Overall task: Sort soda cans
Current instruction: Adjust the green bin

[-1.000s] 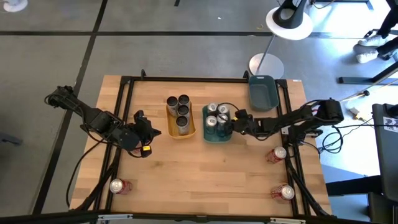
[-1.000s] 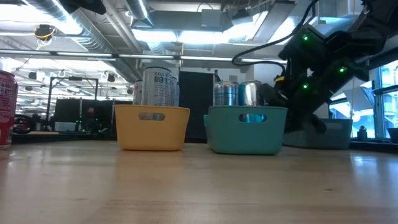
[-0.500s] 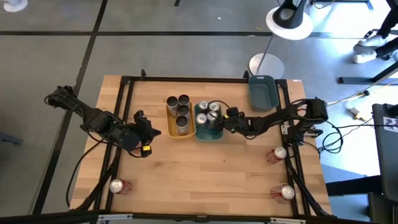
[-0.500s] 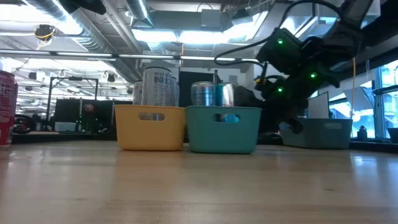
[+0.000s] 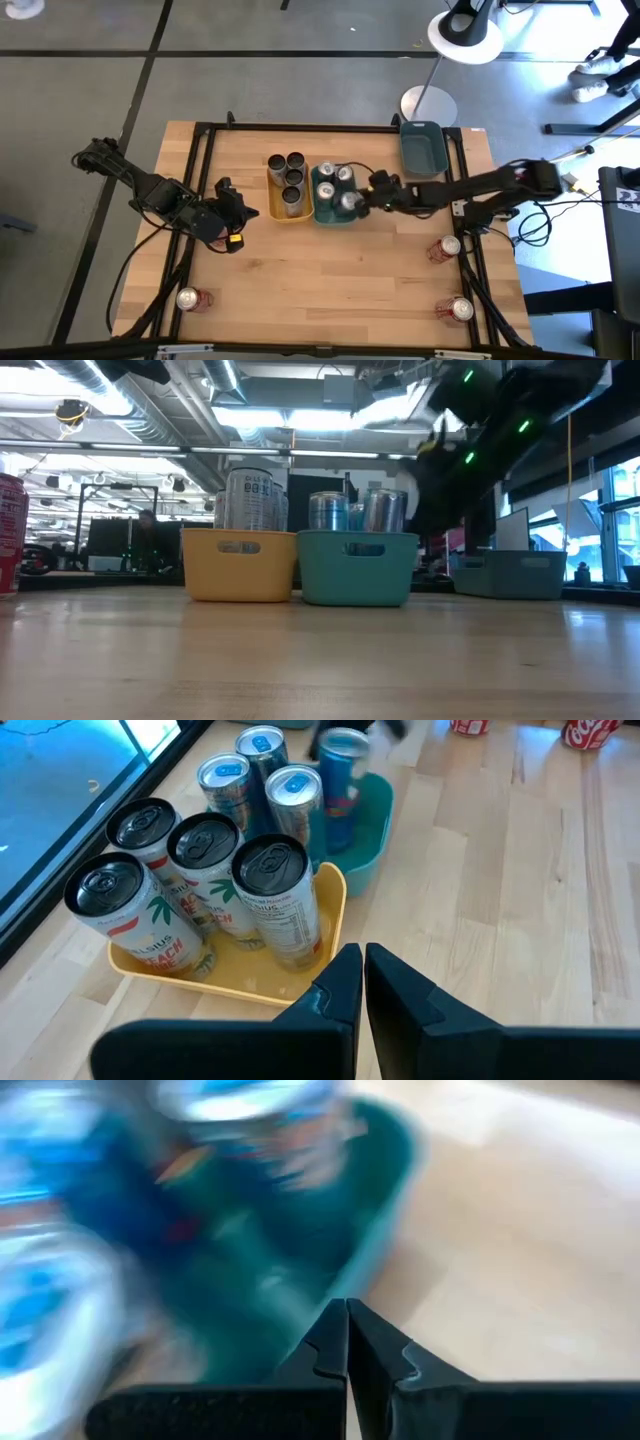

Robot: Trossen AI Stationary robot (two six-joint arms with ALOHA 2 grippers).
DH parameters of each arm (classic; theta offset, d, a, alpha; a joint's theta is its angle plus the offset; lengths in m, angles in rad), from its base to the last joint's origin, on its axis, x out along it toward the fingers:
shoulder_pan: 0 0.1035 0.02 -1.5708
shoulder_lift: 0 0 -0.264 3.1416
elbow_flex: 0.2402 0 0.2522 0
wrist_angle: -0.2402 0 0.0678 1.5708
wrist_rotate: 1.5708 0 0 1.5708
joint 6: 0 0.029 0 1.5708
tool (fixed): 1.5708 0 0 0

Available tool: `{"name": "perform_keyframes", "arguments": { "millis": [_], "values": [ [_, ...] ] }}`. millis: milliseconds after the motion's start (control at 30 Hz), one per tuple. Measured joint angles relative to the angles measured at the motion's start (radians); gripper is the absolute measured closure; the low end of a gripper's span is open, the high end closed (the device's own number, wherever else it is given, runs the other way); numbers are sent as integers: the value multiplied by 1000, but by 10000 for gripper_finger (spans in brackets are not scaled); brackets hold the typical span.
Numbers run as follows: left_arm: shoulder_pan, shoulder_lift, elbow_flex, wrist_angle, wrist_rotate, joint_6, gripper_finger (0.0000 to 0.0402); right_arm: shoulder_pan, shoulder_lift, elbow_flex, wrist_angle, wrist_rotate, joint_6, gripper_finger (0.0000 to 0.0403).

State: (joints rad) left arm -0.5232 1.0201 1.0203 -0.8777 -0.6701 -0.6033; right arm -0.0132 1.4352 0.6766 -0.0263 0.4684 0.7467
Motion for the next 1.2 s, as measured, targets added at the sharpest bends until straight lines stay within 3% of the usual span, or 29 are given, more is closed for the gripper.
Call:
{"name": "perform_keyframes", "arguments": {
  "millis": [167, 267, 500, 667, 867, 1200],
  "values": [
    [0, 0, 0, -1, -1, 9, 391, 100, -142, 0, -73, -224, -42, 400],
    [0, 0, 0, -1, -6, 17, 391, 184, -164, 0, -54, -285, -48, 400],
    [0, 0, 0, -1, -13, 18, 391, 291, -52, -1, 56, -201, -51, 400],
    [0, 0, 0, -1, -14, 17, 391, 288, 83, -1, 206, -189, -106, 400],
    [0, 0, 0, -1, -14, 16, 391, 288, 198, -2, 346, -73, -153, 400],
    [0, 0, 0, -1, -14, 16, 391, 260, 275, -2, 430, 3, -153, 400]
  ]
}}
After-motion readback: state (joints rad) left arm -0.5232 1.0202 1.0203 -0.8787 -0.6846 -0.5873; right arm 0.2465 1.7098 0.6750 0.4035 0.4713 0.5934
